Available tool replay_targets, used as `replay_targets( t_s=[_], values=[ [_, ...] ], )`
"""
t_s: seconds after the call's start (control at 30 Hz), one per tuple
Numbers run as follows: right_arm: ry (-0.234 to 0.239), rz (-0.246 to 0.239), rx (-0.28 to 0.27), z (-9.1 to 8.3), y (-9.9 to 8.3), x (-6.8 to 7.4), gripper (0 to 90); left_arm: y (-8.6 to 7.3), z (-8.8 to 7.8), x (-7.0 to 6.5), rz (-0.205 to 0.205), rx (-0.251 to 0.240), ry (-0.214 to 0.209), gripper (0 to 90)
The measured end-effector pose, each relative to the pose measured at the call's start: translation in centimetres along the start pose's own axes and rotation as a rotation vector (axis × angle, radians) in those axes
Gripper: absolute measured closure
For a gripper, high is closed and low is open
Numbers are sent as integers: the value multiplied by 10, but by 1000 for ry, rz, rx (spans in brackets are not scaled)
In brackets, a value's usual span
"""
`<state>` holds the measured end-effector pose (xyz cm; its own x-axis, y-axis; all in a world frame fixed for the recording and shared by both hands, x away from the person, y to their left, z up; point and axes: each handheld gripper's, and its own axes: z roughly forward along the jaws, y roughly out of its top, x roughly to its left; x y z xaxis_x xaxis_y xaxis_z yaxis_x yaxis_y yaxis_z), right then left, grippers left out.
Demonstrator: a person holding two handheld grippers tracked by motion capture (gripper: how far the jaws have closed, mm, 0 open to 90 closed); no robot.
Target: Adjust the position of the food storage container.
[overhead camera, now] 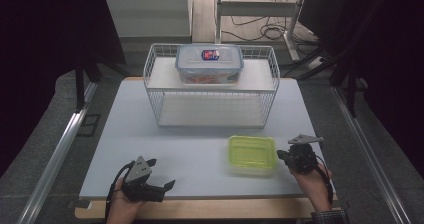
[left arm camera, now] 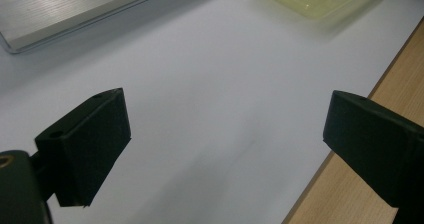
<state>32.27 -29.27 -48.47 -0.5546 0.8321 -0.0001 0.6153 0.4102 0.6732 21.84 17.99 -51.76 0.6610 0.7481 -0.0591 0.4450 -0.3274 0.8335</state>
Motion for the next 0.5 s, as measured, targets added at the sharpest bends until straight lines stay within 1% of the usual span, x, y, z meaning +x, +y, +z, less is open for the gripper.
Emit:
replay_targets(
  t_s=[0.5],
  values=[
    [69,-70,-12,20,16,38,894,0,1,-1,3,10,0,48]
  ],
)
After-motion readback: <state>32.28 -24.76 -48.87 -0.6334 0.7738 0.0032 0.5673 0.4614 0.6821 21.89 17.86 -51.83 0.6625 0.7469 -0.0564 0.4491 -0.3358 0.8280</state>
